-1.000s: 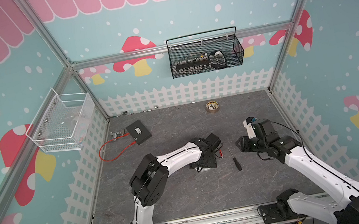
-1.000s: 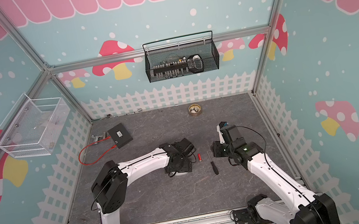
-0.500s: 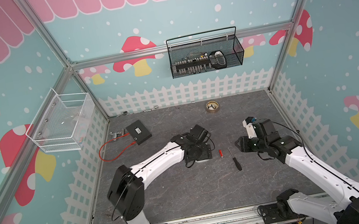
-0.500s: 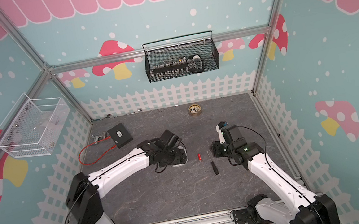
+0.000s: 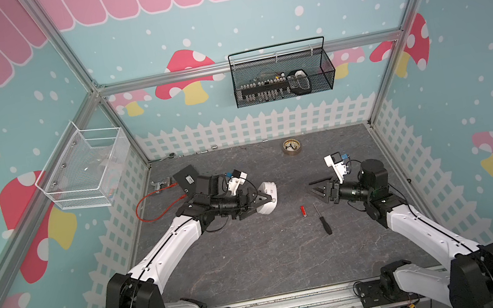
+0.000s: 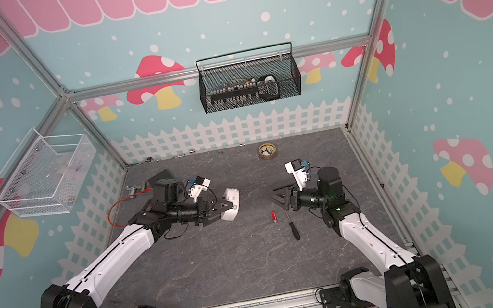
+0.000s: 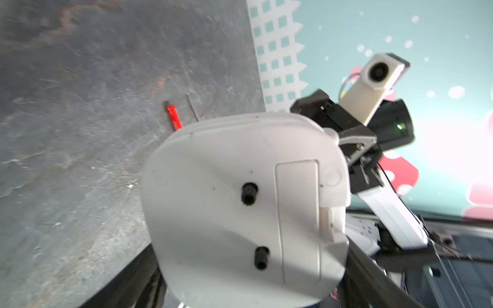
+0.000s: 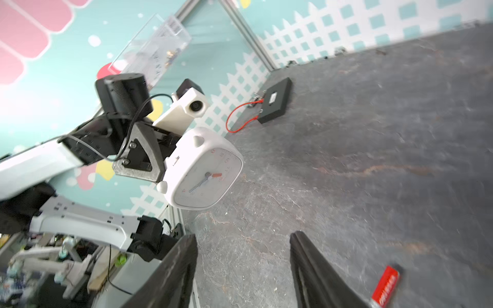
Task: Remove the battery from the alarm
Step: Adjust the alarm at the center of the board.
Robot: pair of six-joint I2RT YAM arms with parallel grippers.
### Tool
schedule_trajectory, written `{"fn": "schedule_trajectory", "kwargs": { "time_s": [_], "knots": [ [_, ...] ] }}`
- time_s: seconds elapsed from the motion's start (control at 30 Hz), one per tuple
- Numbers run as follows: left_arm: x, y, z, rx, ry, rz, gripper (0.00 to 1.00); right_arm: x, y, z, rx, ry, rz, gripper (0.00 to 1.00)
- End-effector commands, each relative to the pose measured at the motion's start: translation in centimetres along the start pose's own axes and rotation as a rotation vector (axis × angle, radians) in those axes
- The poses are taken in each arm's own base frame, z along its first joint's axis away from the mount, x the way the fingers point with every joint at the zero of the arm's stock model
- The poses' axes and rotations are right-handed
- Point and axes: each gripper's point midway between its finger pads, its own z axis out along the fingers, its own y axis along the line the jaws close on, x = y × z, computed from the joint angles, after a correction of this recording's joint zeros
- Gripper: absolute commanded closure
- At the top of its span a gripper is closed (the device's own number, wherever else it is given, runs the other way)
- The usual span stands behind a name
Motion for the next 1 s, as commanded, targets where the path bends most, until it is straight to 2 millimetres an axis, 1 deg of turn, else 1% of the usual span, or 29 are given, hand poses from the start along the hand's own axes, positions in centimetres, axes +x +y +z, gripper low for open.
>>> {"fn": "schedule_trajectory", "kwargs": {
  "time_s": [0.0, 0.03, 0.07, 0.1, 0.13, 0.17, 0.2, 0.3, 0.4, 0.53, 0.57, 0.6, 0.7, 0.87, 0.97],
  "knots": [
    [1.5, -5.1, -1.9, 0.175, 0.080, 0.168, 0.32, -2.0, 4.5, -0.9, -0.187, -0.118, -0.387, 0.35],
    [1.9, -5.6, -2.3, 0.191, 0.093, 0.194, 0.33, -1.6, 4.6, -1.1, -0.187, -0.139, -0.456, 0.34],
    [2.0, -5.9, -2.6, 0.194, 0.095, 0.213, 0.34, -1.4, 5.6, -1.8, -0.205, -0.192, -0.574, 0.32],
    [2.1, -6.2, -2.8, 0.204, 0.095, 0.232, 0.35, -0.7, 6.3, -2.5, -0.217, -0.231, -0.665, 0.27],
    [2.5, -6.7, -2.8, 0.228, 0.109, 0.251, 0.35, -0.4, 7.0, -2.9, -0.226, -0.262, -0.748, 0.24],
    [2.7, -6.8, -2.7, 0.237, 0.117, 0.266, 0.36, -0.1, 7.3, -3.2, -0.229, -0.276, -0.820, 0.23],
    [2.8, -6.7, -2.7, 0.237, 0.121, 0.285, 0.37, 0.4, 7.0, -3.0, -0.225, -0.266, -0.861, 0.22],
    [3.0, -7.1, -2.5, 0.243, 0.143, 0.348, 0.36, 1.2, 6.6, -2.5, -0.238, -0.245, -0.929, 0.20],
    [2.8, -6.9, -1.9, 0.185, 0.164, 0.439, 0.35, 1.2, 6.4, -2.1, -0.246, -0.237, -0.997, 0.18],
    [2.5, -5.9, -0.8, 0.145, 0.206, 0.480, 0.35, 1.5, 5.2, -0.5, -0.230, -0.164, -1.056, 0.16],
    [2.2, -5.4, -0.5, 0.135, 0.217, 0.480, 0.36, 1.3, 5.1, 0.0, -0.231, -0.149, -1.076, 0.16],
    [2.4, -5.6, 0.3, 0.143, 0.246, 0.489, 0.37, 1.2, 4.9, 0.3, -0.236, -0.140, -1.088, 0.16],
    [1.8, -5.0, 1.1, 0.129, 0.270, 0.488, 0.38, 0.3, 4.6, 0.9, -0.240, -0.144, -1.133, 0.16],
    [1.8, -4.2, 1.8, 0.124, 0.292, 0.462, 0.40, -0.3, 3.6, 2.6, -0.318, -0.110, -1.146, 0.15],
    [2.0, -4.5, 1.6, 0.125, 0.288, 0.467, 0.40, -0.2, 3.2, 3.4, -0.376, -0.088, -1.134, 0.15]
  ]
}}
